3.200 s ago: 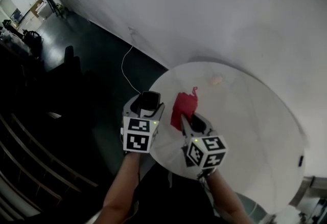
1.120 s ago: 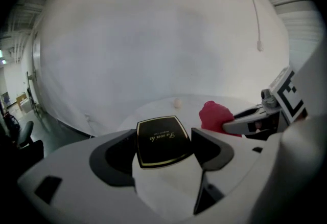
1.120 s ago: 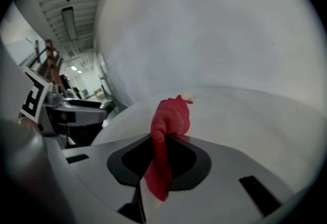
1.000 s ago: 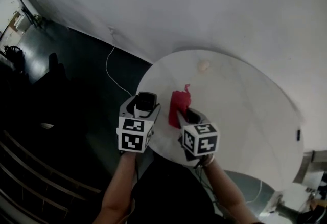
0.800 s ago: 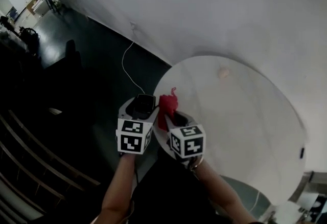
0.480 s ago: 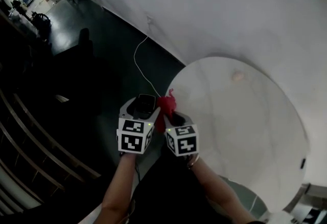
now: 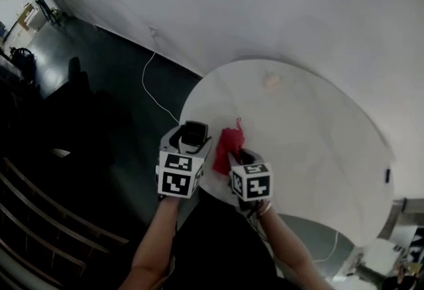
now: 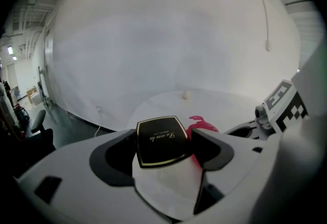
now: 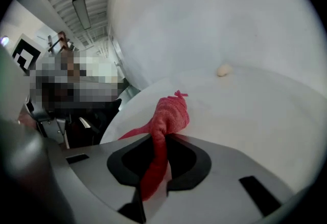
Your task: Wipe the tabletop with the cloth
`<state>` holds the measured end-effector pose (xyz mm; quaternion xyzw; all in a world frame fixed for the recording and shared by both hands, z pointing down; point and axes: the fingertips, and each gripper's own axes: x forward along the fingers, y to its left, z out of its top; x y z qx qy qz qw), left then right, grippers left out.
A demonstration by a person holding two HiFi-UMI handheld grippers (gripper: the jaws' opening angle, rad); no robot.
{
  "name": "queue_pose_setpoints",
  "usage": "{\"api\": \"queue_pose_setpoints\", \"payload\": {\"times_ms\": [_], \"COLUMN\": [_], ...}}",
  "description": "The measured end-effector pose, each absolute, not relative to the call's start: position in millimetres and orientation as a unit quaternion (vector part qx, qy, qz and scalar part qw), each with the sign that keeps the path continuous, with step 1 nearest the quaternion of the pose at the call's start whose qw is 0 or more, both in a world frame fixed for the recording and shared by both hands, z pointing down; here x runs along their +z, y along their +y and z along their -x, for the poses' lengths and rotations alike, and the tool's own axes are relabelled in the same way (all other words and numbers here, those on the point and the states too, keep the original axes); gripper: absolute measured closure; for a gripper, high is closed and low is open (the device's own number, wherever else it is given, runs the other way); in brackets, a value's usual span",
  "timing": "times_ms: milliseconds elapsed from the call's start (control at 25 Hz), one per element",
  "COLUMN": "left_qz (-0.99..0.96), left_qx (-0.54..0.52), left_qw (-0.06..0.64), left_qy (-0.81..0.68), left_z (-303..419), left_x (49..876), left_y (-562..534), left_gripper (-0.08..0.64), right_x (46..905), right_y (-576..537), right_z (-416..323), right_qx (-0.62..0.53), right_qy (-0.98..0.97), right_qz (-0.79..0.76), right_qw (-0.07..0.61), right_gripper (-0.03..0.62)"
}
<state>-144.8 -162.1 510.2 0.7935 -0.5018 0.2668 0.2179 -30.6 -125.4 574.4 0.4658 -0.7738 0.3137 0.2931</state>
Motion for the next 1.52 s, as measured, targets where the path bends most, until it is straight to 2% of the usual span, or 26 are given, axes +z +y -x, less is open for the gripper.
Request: {"api": "queue_pose_setpoints", "payload": {"times_ms": [320, 480, 640, 760, 920, 1080, 1200, 1360, 1520], "left_qz": [-0.835, -0.837, -0.831, -0.819, -0.797, -0.771, -0.753, -0.743, -0.749], "left_qx": [0.277, 0.280, 0.278, 0.271, 0.263, 0.263, 0.262, 0.258, 0.261], "left_qw": [0.200, 0.193, 0.189, 0.191, 0.197, 0.213, 0.225, 0.229, 0.228], "left_qy": [-0.432, -0.428, -0.443, -0.469, -0.506, -0.540, -0.561, -0.574, -0.565], "left_z": [52.9, 32.7, 34.5, 54.6, 100.3, 153.0, 193.7, 227.3, 234.9], "left_x": [509.9, 505.8, 500.8, 495.8, 493.8, 495.8, 500.8, 501.4, 503.6], "left_y": [-158.2, -155.4, -148.3, -143.1, -125.8, -99.0, -78.4, -60.5, -54.2], "left_gripper": [0.233, 0.233, 0.233, 0.233, 0.233, 0.233, 0.233, 0.233, 0.233], "right_x": [577.9, 576.5, 568.6, 550.4, 528.2, 524.8, 536.5, 555.3, 566.4], "right_y": [-95.9, -83.1, -75.0, -78.0, -80.1, -68.7, -53.0, -40.8, -42.8], "right_z": [-118.5, -189.6, -217.8, -190.4, -83.6, 39.2, 105.4, 140.0, 128.5], "right_qx": [0.334, 0.325, 0.330, 0.340, 0.349, 0.342, 0.341, 0.321, 0.298], "right_qy": [-0.697, -0.661, -0.644, -0.674, -0.757, -0.820, -0.833, -0.835, -0.825], "right_qz": [-0.566, -0.609, -0.624, -0.603, -0.509, -0.404, -0.366, -0.359, -0.389], "right_qw": [0.288, 0.294, 0.295, 0.258, 0.213, 0.217, 0.237, 0.267, 0.281], "right_gripper": [0.526, 0.526, 0.526, 0.526, 0.526, 0.526, 0.526, 0.526, 0.526]}}
